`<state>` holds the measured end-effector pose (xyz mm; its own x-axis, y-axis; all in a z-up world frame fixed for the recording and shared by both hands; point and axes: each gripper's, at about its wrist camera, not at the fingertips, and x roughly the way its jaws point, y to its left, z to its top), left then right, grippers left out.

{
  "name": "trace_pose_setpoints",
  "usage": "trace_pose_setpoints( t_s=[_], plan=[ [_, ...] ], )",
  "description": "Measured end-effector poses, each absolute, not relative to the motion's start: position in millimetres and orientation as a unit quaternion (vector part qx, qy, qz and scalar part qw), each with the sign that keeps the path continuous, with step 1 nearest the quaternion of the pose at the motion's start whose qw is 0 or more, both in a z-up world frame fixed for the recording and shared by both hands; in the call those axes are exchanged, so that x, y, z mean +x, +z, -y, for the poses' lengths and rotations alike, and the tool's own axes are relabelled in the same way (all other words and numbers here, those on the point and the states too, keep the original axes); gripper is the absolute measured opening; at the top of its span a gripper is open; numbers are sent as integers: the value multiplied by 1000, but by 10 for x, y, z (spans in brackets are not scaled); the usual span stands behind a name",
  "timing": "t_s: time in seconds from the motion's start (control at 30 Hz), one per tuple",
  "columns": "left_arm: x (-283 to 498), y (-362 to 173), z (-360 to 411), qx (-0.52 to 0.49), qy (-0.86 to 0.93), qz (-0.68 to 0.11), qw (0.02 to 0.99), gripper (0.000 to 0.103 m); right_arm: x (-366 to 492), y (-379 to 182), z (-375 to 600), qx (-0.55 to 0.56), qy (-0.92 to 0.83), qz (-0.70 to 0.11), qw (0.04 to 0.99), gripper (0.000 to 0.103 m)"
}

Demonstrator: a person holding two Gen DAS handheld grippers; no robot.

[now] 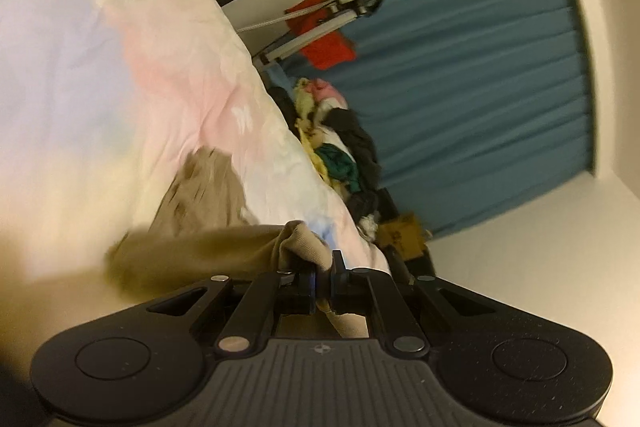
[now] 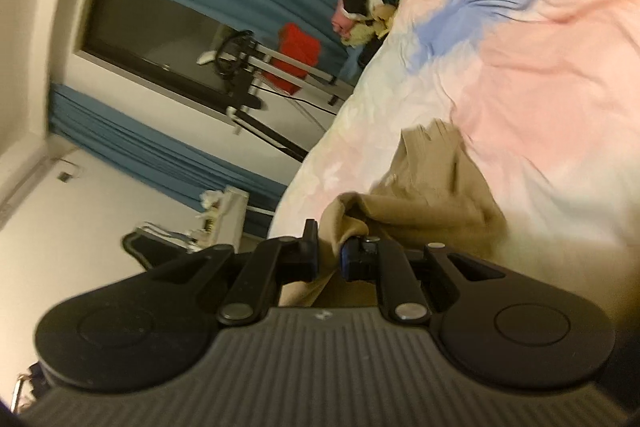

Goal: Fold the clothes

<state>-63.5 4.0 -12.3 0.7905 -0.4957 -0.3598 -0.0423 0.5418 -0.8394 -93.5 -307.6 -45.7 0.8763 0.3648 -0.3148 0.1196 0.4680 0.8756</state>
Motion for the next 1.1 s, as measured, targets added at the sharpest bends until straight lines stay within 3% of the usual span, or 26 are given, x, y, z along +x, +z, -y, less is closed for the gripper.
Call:
trace_pose_setpoints(
  t_s=[0.27, 0.5, 0.73, 0.93, 1.0, 1.03, 1.07, 1.1],
  plan=[
    [724, -474, 159, -352, -107, -361, 857, 8, 531, -847, 3172, 535, 1, -327, 779, 14],
    [1004, -940, 33, -327, -147, -386, 850, 10, 919, -1424, 3279, 529, 39, -375, 760, 15],
    [1124, -993, 101, -292, -168, -377, 863, 11, 1102, -1380, 3263, 482, 59, -405, 774, 17],
    [1196, -1044, 112, -300, -170, -370, 862, 11, 1108, -1512, 3358, 519, 68, -399, 753, 18],
    [1168, -1000, 144, -287, -170, -366, 869, 14, 1099, -1479, 3354, 520, 76, -388, 757, 19],
    [1149, -974, 159, -281, -170, -364, 871, 20, 1098, -1458, 3346, 519, 80, -384, 760, 19],
    [1133, -955, 166, -278, -171, -362, 873, 28, 1094, -1435, 3335, 518, 86, -380, 762, 22],
    [1117, -939, 175, -274, -173, -358, 875, 33, 1089, -1411, 3322, 516, 92, -376, 764, 33]
  ],
)
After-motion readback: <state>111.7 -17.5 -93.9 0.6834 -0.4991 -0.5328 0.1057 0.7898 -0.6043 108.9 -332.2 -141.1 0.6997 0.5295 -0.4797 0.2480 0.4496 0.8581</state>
